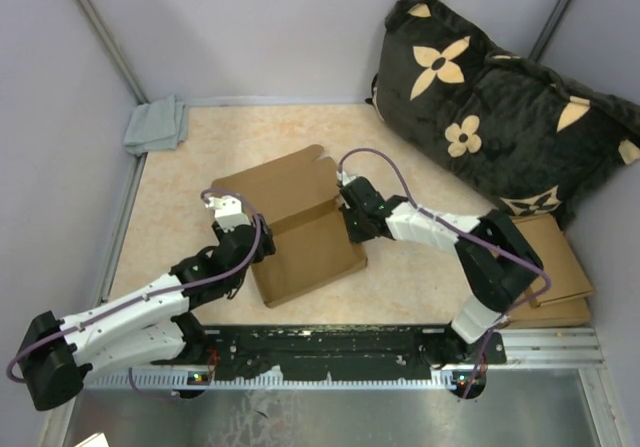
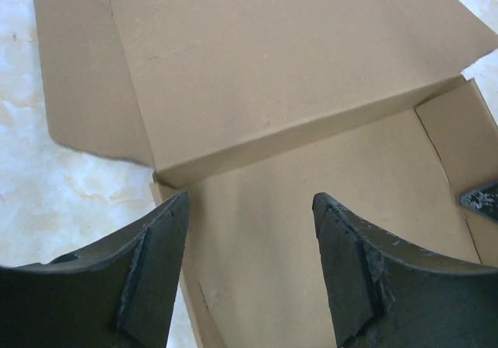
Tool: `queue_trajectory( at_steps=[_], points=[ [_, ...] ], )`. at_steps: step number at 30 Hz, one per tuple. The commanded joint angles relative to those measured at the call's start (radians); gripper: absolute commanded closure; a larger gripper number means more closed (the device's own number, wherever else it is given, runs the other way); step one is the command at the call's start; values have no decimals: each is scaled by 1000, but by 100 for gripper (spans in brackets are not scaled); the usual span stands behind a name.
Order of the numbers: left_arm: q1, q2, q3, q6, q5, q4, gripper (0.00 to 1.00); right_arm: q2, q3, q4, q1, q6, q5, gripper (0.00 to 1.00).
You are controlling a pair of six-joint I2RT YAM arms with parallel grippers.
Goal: Fold the paper box
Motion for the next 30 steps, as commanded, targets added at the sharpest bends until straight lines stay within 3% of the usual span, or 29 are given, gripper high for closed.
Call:
queue_trajectory(
  at_steps=[1,6,12,18,22,30],
  points=[
    [21,66,75,16,27,42,27,-157,-60,58,-6,65,16,86],
    [116,151,138,36,149,48,25,-239,-96,59,-6,75,13,68],
    [315,183,171,44,386,66,25,-300,-78,55,-21,65,62,43],
    [411,191,173,50,473,47,24,-305,-22,71,-138,55,28,24],
    [444,223,154,46,526,40,24,-271,6,86,-252,72,-87,22],
    [469,281,122,45,558,57,24,-215,11,137,-306,68,-130,21]
  ],
)
